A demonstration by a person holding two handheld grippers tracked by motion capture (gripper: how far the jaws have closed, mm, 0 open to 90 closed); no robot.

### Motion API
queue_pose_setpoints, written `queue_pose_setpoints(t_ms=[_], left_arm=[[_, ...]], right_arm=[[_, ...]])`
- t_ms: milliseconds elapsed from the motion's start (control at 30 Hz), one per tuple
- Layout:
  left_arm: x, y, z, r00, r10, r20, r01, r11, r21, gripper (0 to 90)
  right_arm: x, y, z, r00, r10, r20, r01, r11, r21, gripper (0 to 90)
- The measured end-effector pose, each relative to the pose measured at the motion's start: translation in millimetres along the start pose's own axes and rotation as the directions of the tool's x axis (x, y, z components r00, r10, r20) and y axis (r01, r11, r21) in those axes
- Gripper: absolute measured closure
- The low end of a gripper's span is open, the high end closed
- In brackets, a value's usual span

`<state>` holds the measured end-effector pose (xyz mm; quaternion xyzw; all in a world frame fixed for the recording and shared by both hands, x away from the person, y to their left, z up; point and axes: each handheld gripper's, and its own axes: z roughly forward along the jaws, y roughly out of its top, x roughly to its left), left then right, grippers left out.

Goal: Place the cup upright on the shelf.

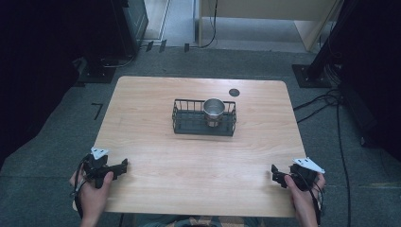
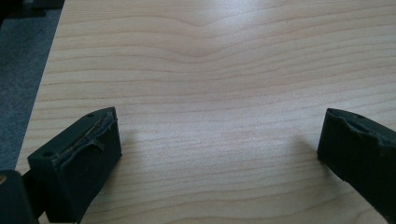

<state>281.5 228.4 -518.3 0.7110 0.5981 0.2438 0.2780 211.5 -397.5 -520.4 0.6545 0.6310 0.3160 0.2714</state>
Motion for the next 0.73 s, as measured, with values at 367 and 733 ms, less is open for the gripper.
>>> queue_pose_setpoints(t_ms=[367,733], left_arm=[[0.0,-0.1,0.0,1.0,0.0,0.0,0.0,1.0,0.0,0.0],[0.0,0.0,0.0,1.0,0.0,0.0,0.0,1.0,0.0,0.0]], right_arm=[[-10.8,-14.8,-5.7,0.9987,-0.011,0.049,0.008,0.998,0.063,0.0],[-10.6,-15.1,-5.7,0.9989,-0.018,0.044,0.016,0.998,0.064,0.0]])
